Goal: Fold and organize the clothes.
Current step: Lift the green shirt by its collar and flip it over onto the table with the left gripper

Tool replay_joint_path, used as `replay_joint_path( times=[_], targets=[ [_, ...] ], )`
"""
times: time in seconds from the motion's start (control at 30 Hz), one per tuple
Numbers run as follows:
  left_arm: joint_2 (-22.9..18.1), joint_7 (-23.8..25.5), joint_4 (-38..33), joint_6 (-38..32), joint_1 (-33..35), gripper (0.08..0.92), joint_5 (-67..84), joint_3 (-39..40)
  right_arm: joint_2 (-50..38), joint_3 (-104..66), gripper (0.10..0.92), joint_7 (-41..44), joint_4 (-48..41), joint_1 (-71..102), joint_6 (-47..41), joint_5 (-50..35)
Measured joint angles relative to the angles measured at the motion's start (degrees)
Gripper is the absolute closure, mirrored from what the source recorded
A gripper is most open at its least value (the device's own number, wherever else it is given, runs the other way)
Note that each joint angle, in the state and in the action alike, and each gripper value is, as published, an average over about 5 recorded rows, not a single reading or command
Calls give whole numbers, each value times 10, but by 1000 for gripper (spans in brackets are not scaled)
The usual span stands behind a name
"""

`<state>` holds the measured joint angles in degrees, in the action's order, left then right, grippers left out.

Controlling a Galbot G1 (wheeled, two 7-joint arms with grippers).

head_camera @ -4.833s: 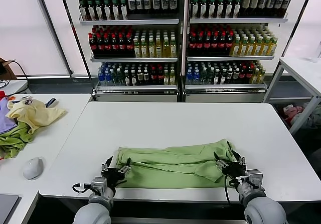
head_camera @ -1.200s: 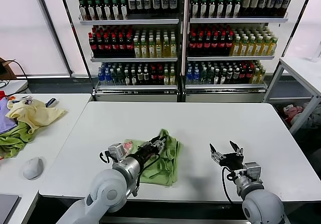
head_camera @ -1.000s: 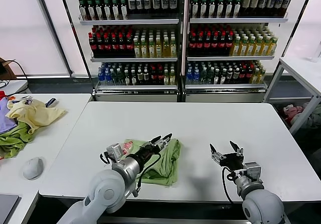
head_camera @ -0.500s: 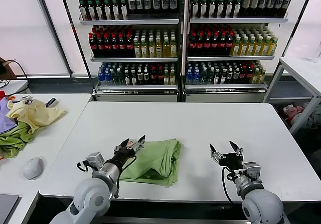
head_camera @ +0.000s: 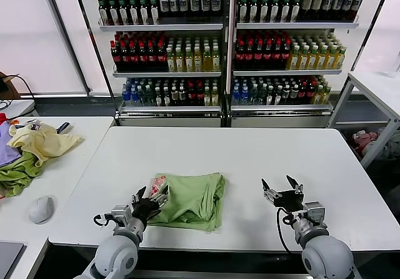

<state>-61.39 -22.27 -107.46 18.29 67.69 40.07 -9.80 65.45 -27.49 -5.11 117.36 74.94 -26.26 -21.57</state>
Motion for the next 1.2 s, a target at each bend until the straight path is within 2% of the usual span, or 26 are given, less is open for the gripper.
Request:
replay_joint_path(
  times=[0.07, 0.17, 0.47, 0.83, 0.93, 1.2],
  targets=[
    [1, 1, 0, 2, 4, 189, -5, 1, 0, 0, 203, 0, 0, -1, 0, 0],
    [0, 4, 0, 3, 7, 251, -10, 3, 0, 0, 203, 0, 0, -3, -1, 0],
    [1, 16, 3, 19, 4, 510, 13, -4, -1, 0, 203, 0, 2, -4, -3, 0],
    [-5, 22, 6, 38, 7, 837, 114, -29, -4, -1, 203, -1, 9, -3, -4, -2],
    [-9, 23, 1, 42, 10, 874, 152, -41, -4, -2, 203, -1, 11, -1, -4, -2],
    [-4, 23, -21, 51, 20, 878, 251, -97, -5, -4, 203, -2, 13, 0, -2, -4]
  ],
)
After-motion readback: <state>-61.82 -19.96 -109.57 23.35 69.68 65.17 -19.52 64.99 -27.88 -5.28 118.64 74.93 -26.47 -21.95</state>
